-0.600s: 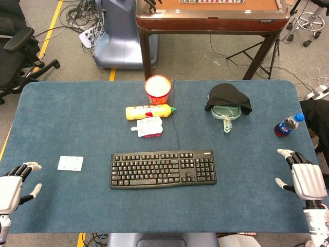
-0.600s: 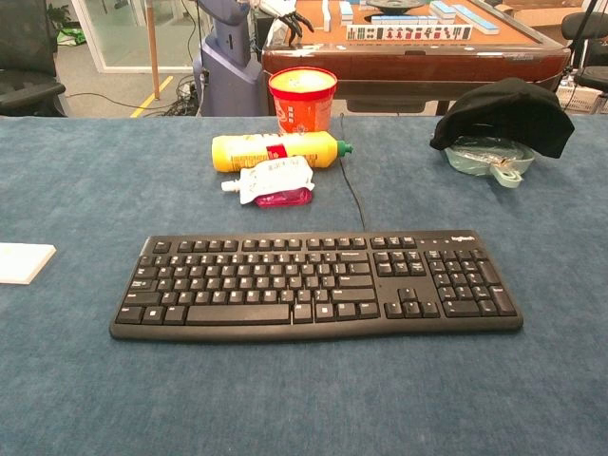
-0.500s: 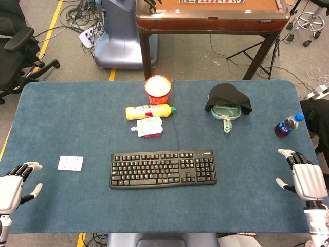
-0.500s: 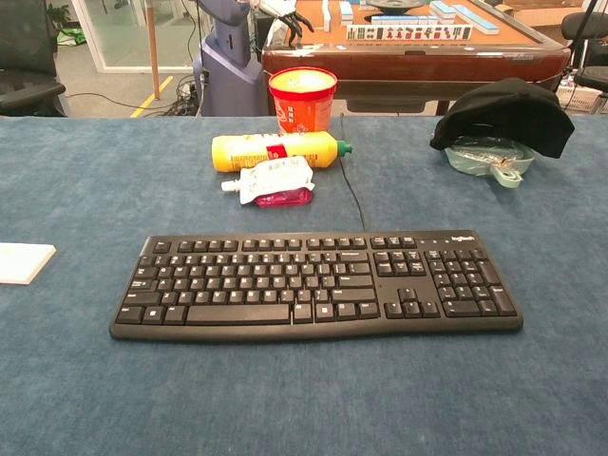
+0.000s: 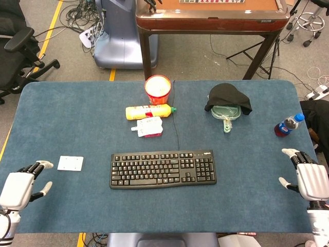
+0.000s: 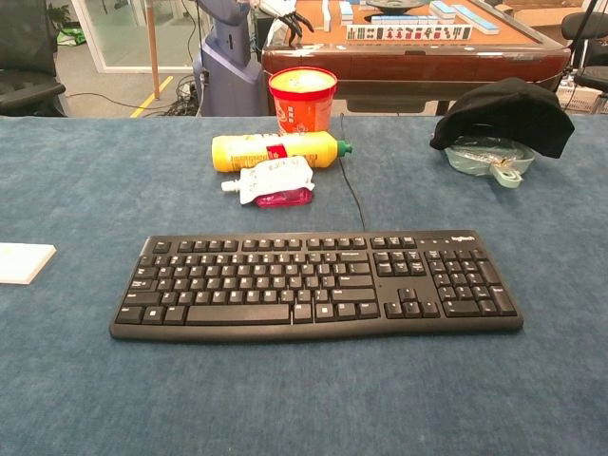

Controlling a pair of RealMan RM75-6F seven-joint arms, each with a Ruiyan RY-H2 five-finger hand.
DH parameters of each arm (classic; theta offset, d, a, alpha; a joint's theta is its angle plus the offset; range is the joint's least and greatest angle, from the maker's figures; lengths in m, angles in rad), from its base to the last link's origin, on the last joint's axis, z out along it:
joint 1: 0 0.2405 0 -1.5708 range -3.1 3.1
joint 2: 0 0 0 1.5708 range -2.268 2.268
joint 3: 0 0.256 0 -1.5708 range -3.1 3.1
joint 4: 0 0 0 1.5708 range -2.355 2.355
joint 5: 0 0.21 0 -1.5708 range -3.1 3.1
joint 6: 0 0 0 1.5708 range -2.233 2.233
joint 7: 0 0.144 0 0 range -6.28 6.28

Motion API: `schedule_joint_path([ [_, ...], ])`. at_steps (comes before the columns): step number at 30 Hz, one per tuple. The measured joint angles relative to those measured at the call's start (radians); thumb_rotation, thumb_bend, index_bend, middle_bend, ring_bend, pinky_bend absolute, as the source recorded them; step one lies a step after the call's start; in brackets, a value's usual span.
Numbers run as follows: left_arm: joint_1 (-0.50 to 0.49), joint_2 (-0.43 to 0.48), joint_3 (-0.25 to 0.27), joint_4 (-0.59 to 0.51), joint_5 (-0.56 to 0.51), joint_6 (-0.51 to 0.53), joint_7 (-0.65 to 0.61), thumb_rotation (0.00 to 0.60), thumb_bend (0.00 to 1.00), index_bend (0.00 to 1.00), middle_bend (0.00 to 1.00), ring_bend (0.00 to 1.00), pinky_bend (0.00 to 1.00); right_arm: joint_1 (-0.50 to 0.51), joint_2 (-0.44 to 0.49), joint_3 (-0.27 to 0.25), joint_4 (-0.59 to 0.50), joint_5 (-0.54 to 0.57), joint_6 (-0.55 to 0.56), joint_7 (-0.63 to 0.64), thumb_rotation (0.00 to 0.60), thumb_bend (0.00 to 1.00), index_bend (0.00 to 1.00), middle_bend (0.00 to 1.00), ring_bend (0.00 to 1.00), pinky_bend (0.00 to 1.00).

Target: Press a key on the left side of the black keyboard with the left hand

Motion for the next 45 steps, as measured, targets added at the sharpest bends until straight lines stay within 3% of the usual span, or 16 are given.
schedule_joint_path([
  [8,-0.08,0.029,0.008,-0.091,0.045,-0.109,0.022,0.6,0.3,0.36,0.74,0.77,0.99,-0.009,0.011,0.002,-0.014,-0.006,0.021,0.0,0.6,0.11,0.26,0.25,0.22,0.5],
  [16,-0.174,0.052,0.006,-0.165,0.045,-0.252,0.054,0.6,0.4,0.32,0.93,0.9,1.0,-0.014,0.018,0.004,-0.018,-0.009,0.029,0.005,0.6,0.11,0.27,0.25,0.22,0.5],
  [28,-0.343,0.037,0.016,-0.139,0.085,-0.473,0.074,0.6,0.44,0.32,0.96,0.92,1.0,-0.012,0.016,0.004,-0.018,-0.002,0.019,-0.004,0.6,0.11,0.27,0.25,0.22,0.5],
  [45,-0.451,-0.035,0.02,-0.128,0.004,-0.619,0.129,0.6,0.48,0.3,1.0,0.96,1.0,-0.02,0.033,0.006,-0.028,-0.007,0.036,0.004,0.6,0.11,0.27,0.25,0.22,0.5],
])
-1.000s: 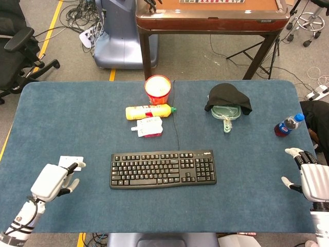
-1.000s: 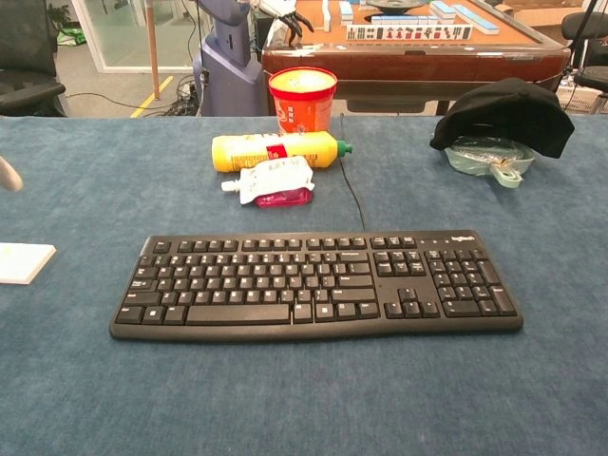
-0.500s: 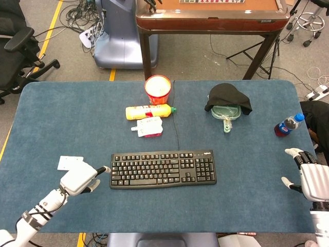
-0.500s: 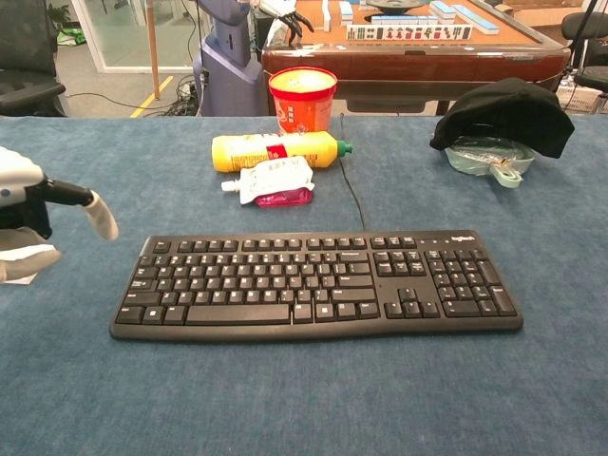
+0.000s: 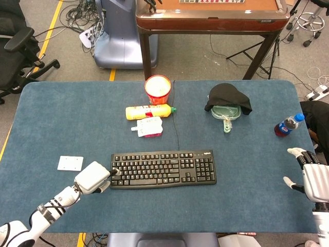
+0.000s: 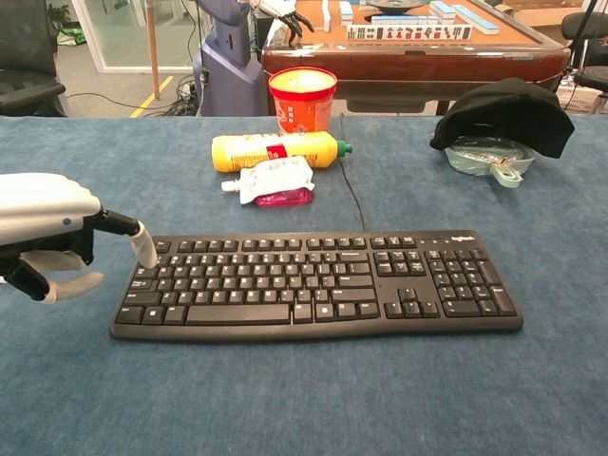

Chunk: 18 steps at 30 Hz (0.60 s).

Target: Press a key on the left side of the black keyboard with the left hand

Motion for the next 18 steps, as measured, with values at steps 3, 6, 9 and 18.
schedule_joint_path([
  [3,-0.022,-0.003,0.001,-0.007,-0.023,-0.04,0.009,0.6,0.5,0.3,1.0,0.97,1.0,-0.001,0.002,0.0,-0.002,0.004,0.0,-0.011,0.6,0.11,0.27,0.25,0.22,0.5],
  [6,-0.045,-0.009,-0.001,-0.01,-0.054,-0.072,0.028,0.6,0.5,0.29,1.0,0.97,1.0,-0.001,0.005,0.001,-0.007,0.009,-0.002,-0.017,0.6,0.11,0.27,0.25,0.22,0.5],
  [9,-0.06,-0.019,-0.005,-0.011,-0.083,-0.088,0.042,0.6,0.5,0.28,1.0,0.97,1.0,-0.001,0.006,0.001,-0.008,0.01,-0.003,-0.018,0.6,0.11,0.27,0.25,0.22,0.5],
  [18,-0.089,-0.038,-0.009,-0.017,-0.158,-0.117,0.079,0.6,0.51,0.27,1.0,0.98,1.0,-0.003,0.011,0.003,-0.011,0.009,0.0,-0.013,0.6,0.11,0.27,0.25,0.22,0.5],
])
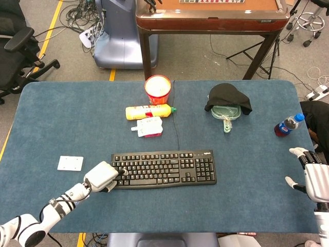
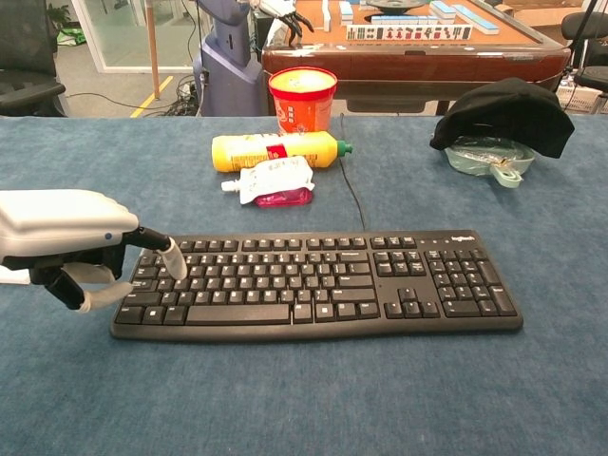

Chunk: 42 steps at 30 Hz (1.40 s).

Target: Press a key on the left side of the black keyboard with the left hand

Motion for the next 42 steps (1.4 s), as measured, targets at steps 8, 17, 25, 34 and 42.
schedule_joint_path([
  [8,-0.004,0.008,0.015,-0.011,-0.048,0.005,0.039,0.6,0.52,0.28,1.0,0.99,1.0,0.0,0.001,0.0,0.0,-0.001,-0.001,0.001,0.6,0.11,0.27,0.25,0.22,0.5],
  [17,0.006,0.038,0.045,-0.016,-0.047,0.026,0.045,0.6,0.52,0.29,1.0,0.99,1.0,0.003,-0.004,-0.001,0.002,0.004,-0.009,-0.005,0.6,0.11,0.27,0.25,0.22,0.5],
  [25,0.012,0.05,0.064,-0.033,-0.049,0.039,0.068,0.6,0.52,0.28,1.0,0.99,1.0,0.004,-0.007,-0.001,0.004,0.005,-0.011,-0.008,0.6,0.11,0.27,0.25,0.22,0.5],
  [34,0.011,0.036,0.076,-0.025,-0.07,0.038,0.099,0.6,0.52,0.28,1.0,0.99,1.0,0.006,-0.007,-0.001,0.004,0.009,-0.018,-0.007,0.6,0.11,0.27,0.25,0.22,0.5],
  [42,0.016,0.026,0.087,-0.015,-0.087,0.044,0.118,0.6,0.52,0.28,1.0,0.99,1.0,0.007,-0.008,-0.001,0.005,0.011,-0.02,-0.007,0.6,0.11,0.27,0.25,0.22,0.5],
])
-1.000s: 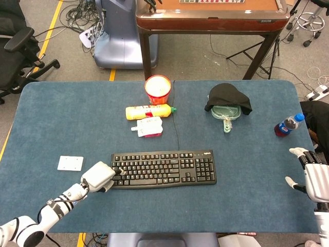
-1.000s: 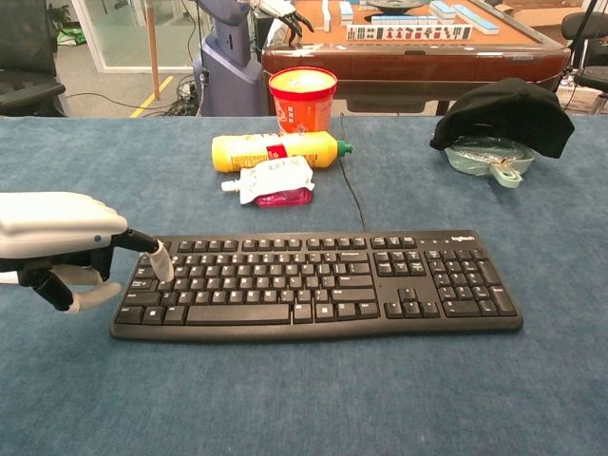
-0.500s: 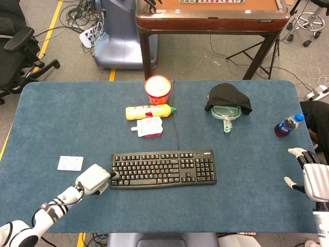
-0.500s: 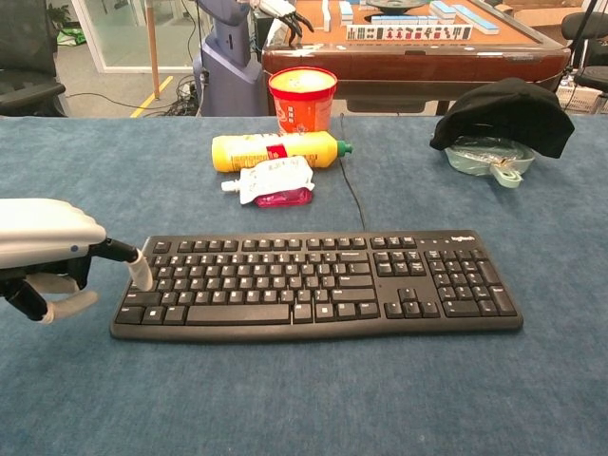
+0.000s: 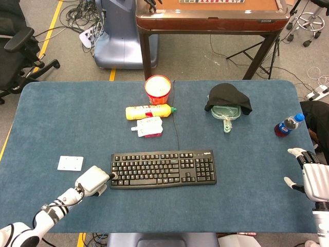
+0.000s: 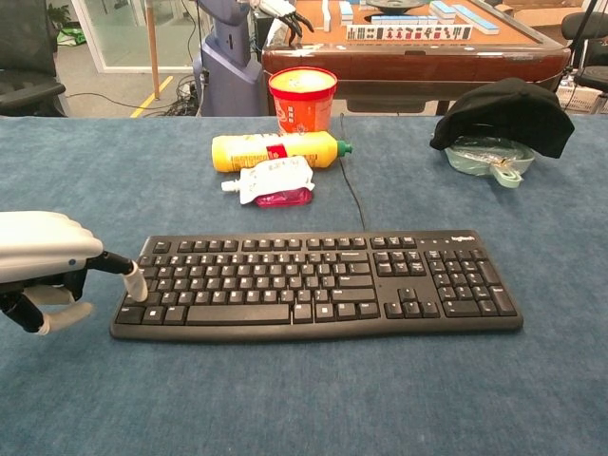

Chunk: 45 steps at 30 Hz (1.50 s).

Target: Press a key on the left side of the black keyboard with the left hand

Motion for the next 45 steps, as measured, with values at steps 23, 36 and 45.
schedule_joint_path([
  [23,0.099,0.074,-0.002,-0.082,0.018,0.206,-0.063,0.6,0.49,0.07,0.65,0.73,0.97,-0.003,0.004,-0.001,-0.005,-0.003,0.006,-0.002,0.6,0.11,0.27,0.25,0.22,0.5],
  [36,0.354,0.094,0.029,-0.111,0.048,0.581,-0.018,0.6,0.46,0.11,0.33,0.38,0.61,0.003,-0.002,-0.004,-0.005,0.008,-0.01,-0.028,0.6,0.11,0.28,0.25,0.22,0.5],
  [45,0.474,0.063,0.033,0.015,0.077,0.713,0.02,0.6,0.46,0.12,0.33,0.37,0.58,-0.002,-0.003,-0.004,-0.01,0.018,-0.003,-0.044,0.6,0.11,0.29,0.25,0.22,0.5],
])
